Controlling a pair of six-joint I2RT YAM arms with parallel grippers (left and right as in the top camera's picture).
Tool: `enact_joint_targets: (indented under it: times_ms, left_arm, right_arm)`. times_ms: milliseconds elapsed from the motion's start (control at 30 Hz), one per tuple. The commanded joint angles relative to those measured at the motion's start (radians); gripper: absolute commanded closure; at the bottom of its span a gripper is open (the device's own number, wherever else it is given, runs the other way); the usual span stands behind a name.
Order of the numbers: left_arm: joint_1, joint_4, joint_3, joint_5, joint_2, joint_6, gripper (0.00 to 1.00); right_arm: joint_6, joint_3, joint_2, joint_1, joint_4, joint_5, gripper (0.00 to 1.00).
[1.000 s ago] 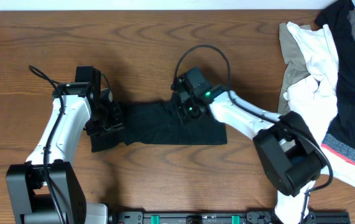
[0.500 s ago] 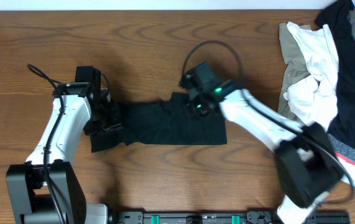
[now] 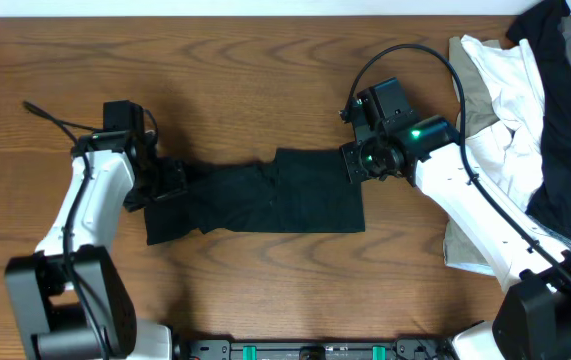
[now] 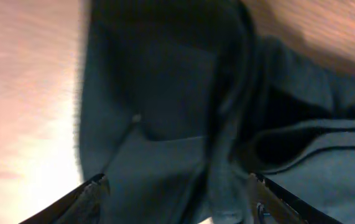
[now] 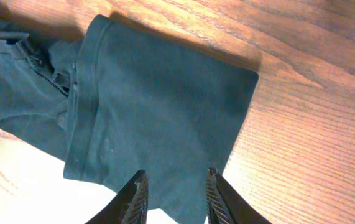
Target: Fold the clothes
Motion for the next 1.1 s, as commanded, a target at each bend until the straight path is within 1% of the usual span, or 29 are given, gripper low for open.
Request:
enact_joint_targets:
  times_ms: [0,233,433,533,600,767,867,933,1067]
  left_arm:
    - [0.0,0.004,0.002,0.095,0.062,0.077,0.28]
    - [0.0,0.037,0.002,0.094,0.16,0.077,0.27]
    - [0.0,0.038,0.002,0.093,0.175,0.077,0.28]
    - [0.0,0.034,0.002,0.027,0.175,0.075,0.28]
    - [0.002,0.032,0.002,-0.029,0.175,0.049,0.28]
    - [0.004,0.057,0.002,-0.052,0.174,0.034,0.27]
    - [0.004,0.079,0.002,-0.107,0.174,0.009,0.25]
    - [0.004,0.09,0.002,-0.109,0.175,0.005,0.23]
    - [0.004,0.097,0.002,-0.108,0.175,0.005,0.23]
  right_arm:
    - [-0.03,0.01,0.002,-0.006,-0.004,0.01,0.71]
    - [-0.037,0.009,0.002,-0.007,-0.021,0.01,0.7]
    - [-0.037,0.009,0.002,-0.006,-0.027,0.01,0.7]
    - [-0.037,0.01,0.002,-0.006,-0.028,0.009,0.71]
    - [-0.037,0.009,0.002,-0.006,-0.035,0.01,0.7]
    - [-0.037,0.009,0.002,-0.006,-0.049,0.01,0.7]
    - [-0.037,0.009,0.002,-0.006,-0.048,0.01,0.7]
    - [-0.037,0.009,0.002,-0.006,-0.048,0.01,0.7]
    - [-0.037,0.009,0.002,-0.007,-0.048,0.01,0.7]
